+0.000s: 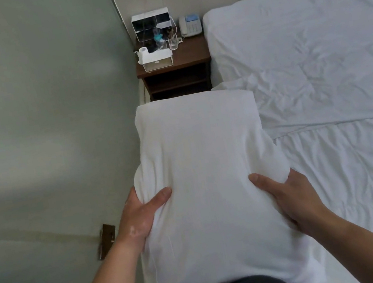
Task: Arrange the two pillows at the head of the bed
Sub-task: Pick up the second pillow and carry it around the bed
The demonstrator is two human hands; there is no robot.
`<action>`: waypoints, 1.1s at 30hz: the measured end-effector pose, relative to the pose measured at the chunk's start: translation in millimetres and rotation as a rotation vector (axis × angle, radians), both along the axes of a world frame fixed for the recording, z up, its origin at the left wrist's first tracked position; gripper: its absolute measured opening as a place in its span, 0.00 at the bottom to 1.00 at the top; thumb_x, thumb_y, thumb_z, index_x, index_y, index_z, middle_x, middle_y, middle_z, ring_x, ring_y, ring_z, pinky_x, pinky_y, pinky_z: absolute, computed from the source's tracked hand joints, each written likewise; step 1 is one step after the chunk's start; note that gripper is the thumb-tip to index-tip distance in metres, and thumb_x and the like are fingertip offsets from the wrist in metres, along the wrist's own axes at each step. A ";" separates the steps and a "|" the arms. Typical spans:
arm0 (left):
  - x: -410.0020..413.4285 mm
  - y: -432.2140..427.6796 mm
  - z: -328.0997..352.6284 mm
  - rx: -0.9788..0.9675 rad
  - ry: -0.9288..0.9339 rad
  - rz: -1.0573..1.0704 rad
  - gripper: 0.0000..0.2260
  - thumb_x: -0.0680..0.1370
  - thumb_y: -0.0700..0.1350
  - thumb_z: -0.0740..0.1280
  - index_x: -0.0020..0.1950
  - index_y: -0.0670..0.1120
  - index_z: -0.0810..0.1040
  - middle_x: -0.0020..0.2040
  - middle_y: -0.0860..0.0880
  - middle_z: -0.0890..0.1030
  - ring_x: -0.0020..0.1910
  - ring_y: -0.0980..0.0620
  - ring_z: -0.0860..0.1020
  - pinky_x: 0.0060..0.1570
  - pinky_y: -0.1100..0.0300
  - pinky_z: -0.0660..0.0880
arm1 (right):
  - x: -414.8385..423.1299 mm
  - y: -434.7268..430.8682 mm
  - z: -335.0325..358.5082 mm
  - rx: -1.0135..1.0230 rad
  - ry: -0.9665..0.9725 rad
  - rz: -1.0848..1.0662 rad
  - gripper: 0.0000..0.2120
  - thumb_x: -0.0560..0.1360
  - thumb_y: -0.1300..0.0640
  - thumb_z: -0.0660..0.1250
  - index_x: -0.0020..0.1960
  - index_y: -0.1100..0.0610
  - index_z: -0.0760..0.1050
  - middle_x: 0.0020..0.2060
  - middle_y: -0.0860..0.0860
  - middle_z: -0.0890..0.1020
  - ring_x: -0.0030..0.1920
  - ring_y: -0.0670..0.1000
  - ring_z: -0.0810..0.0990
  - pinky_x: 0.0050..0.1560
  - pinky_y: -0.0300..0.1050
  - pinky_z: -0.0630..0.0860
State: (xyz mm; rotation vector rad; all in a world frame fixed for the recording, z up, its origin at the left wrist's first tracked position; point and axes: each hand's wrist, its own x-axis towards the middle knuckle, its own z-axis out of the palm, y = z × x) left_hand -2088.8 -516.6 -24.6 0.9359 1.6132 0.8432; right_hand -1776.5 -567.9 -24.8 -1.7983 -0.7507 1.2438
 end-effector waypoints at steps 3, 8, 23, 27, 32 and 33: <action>-8.9 71.0 8.5 0.015 -0.003 -0.065 0.45 0.54 0.64 0.82 0.70 0.53 0.79 0.60 0.54 0.86 0.58 0.50 0.85 0.62 0.48 0.79 | -11.3 54.9 12.3 0.024 -0.008 -0.055 0.18 0.67 0.46 0.81 0.54 0.47 0.83 0.41 0.36 0.88 0.46 0.46 0.87 0.45 0.46 0.80; -13.0 179.9 15.1 0.025 -0.005 -0.091 0.52 0.47 0.71 0.82 0.69 0.53 0.80 0.60 0.54 0.86 0.58 0.50 0.85 0.64 0.47 0.79 | -20.6 147.4 23.1 0.067 -0.009 -0.108 0.18 0.67 0.46 0.81 0.54 0.47 0.83 0.41 0.37 0.88 0.43 0.43 0.87 0.43 0.44 0.79; 70.7 478.7 23.4 0.025 -0.024 -0.093 0.41 0.55 0.60 0.82 0.68 0.54 0.80 0.60 0.53 0.87 0.58 0.49 0.85 0.64 0.45 0.79 | 63.7 451.0 27.9 0.071 -0.028 -0.069 0.23 0.66 0.43 0.81 0.58 0.46 0.81 0.48 0.42 0.88 0.49 0.47 0.86 0.52 0.49 0.80; 87.2 539.2 27.9 0.015 -0.028 -0.113 0.47 0.50 0.65 0.85 0.68 0.55 0.80 0.60 0.53 0.87 0.59 0.48 0.85 0.65 0.44 0.79 | 80.2 509.0 29.3 0.058 -0.011 -0.081 0.19 0.66 0.44 0.81 0.54 0.43 0.80 0.46 0.40 0.86 0.48 0.45 0.85 0.47 0.47 0.78; 102.7 619.0 21.8 0.004 -0.046 -0.165 0.43 0.54 0.62 0.83 0.68 0.55 0.79 0.61 0.53 0.86 0.61 0.48 0.84 0.65 0.46 0.78 | 90.2 577.7 23.4 0.042 -0.025 -0.135 0.22 0.66 0.43 0.81 0.57 0.45 0.80 0.46 0.40 0.86 0.47 0.43 0.83 0.45 0.45 0.77; 104.7 636.1 20.2 0.002 -0.057 -0.183 0.41 0.53 0.62 0.83 0.66 0.57 0.80 0.61 0.53 0.86 0.60 0.48 0.84 0.64 0.46 0.78 | 91.6 591.1 22.1 0.038 -0.030 -0.153 0.22 0.66 0.43 0.81 0.58 0.45 0.80 0.47 0.40 0.86 0.47 0.44 0.84 0.47 0.46 0.78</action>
